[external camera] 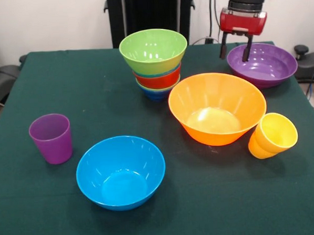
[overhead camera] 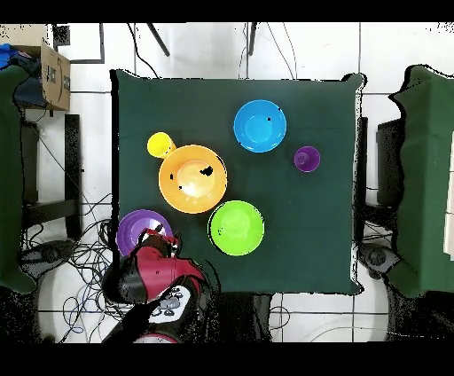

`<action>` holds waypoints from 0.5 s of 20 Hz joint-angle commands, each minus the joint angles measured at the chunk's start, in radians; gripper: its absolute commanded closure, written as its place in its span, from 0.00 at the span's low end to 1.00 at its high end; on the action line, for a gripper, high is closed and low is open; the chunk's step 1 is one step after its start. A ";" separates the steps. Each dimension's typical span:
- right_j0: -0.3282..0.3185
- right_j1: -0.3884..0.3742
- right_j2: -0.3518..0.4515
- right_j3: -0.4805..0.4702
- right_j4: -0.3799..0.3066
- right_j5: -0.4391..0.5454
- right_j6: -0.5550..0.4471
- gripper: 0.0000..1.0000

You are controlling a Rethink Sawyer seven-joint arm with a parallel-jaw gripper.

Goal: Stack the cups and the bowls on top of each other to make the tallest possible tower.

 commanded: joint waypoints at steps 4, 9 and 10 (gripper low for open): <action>0.009 0.091 0.090 0.020 0.029 0.031 0.160 0.00; 0.022 0.108 0.069 0.011 0.034 0.026 0.157 0.00; 0.023 0.114 0.070 0.008 0.034 0.023 0.157 0.00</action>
